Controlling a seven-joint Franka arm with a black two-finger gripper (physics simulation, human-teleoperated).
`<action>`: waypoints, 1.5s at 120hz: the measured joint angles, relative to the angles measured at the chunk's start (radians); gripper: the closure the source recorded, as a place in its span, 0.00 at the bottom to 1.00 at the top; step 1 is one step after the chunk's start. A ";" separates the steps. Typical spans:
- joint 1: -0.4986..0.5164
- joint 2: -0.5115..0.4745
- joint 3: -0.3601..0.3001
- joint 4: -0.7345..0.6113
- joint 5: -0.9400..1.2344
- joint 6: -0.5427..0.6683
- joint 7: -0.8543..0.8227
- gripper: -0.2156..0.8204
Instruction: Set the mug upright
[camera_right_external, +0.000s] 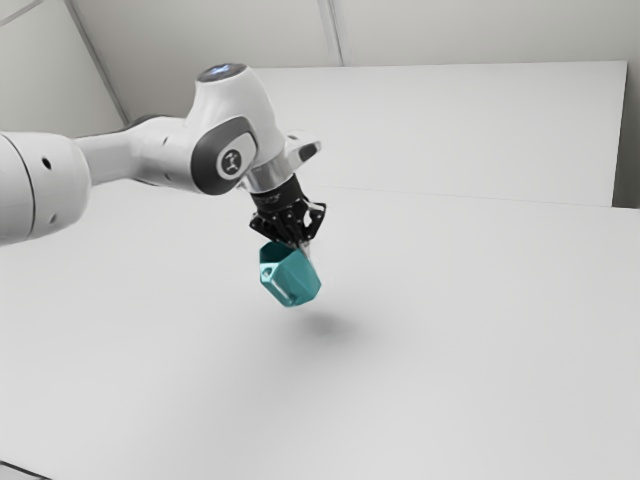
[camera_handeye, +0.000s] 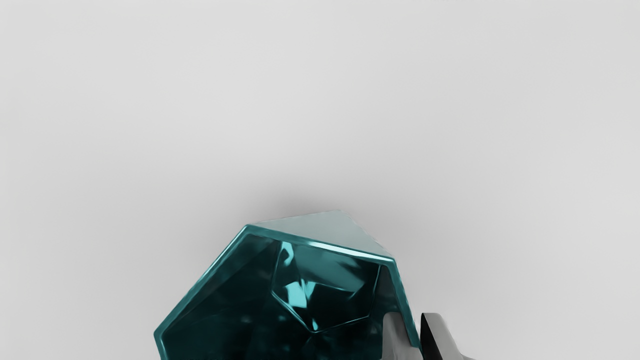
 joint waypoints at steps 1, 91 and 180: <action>0.001 0.000 0.000 0.000 0.005 0.000 0.000 0.97; 0.027 0.069 -0.001 -0.091 0.156 0.081 0.023 0.97; 0.025 -0.027 -0.001 -0.092 0.145 0.066 0.040 0.26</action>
